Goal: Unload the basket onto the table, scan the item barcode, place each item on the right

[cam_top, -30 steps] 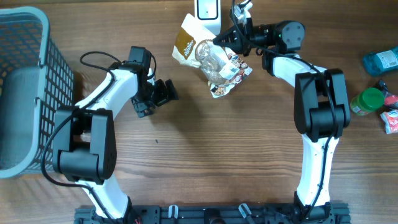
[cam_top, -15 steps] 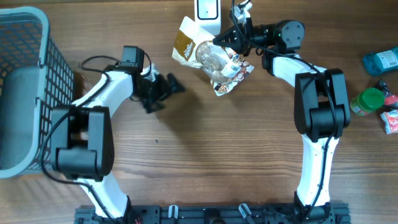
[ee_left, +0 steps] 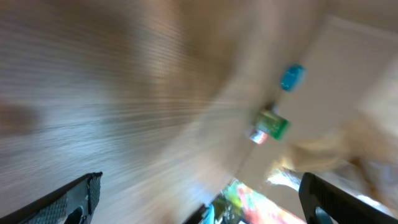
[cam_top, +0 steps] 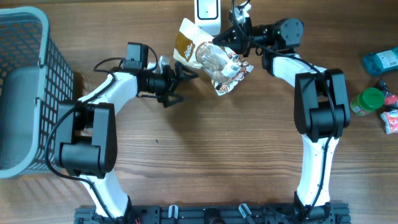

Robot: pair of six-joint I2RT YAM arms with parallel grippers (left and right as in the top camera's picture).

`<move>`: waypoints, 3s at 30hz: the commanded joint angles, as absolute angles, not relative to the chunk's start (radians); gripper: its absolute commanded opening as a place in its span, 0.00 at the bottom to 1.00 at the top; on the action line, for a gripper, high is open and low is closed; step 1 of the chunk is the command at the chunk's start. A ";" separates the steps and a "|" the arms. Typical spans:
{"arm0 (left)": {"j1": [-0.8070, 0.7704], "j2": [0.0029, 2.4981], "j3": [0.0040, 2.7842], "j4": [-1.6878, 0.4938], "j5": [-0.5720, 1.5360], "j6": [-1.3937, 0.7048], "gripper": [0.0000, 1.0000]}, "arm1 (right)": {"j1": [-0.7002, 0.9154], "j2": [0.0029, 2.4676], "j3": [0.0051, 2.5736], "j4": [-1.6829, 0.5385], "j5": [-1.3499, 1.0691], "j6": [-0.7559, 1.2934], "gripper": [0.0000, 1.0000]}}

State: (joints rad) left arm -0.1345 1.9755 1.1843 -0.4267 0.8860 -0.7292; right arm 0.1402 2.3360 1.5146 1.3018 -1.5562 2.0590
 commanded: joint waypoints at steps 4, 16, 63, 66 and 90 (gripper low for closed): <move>-0.080 1.984 1.178 -0.694 0.524 -0.655 1.00 | 0.137 2.333 1.512 0.919 -1.568 1.689 0.05; 0.025 1.984 1.178 -0.831 0.443 -0.500 1.00 | 0.137 2.334 1.512 0.079 -1.191 0.899 0.22; -0.212 2.232 1.177 -0.168 0.718 -1.063 0.04 | 0.060 2.333 1.514 -0.825 -0.593 0.291 0.73; -0.212 2.232 1.177 -0.167 0.727 -1.064 0.04 | 0.060 2.333 1.514 -0.828 -0.594 0.289 0.73; -0.048 2.232 1.177 0.098 1.331 -1.108 0.04 | 0.188 2.376 1.424 -0.254 -1.148 0.735 0.99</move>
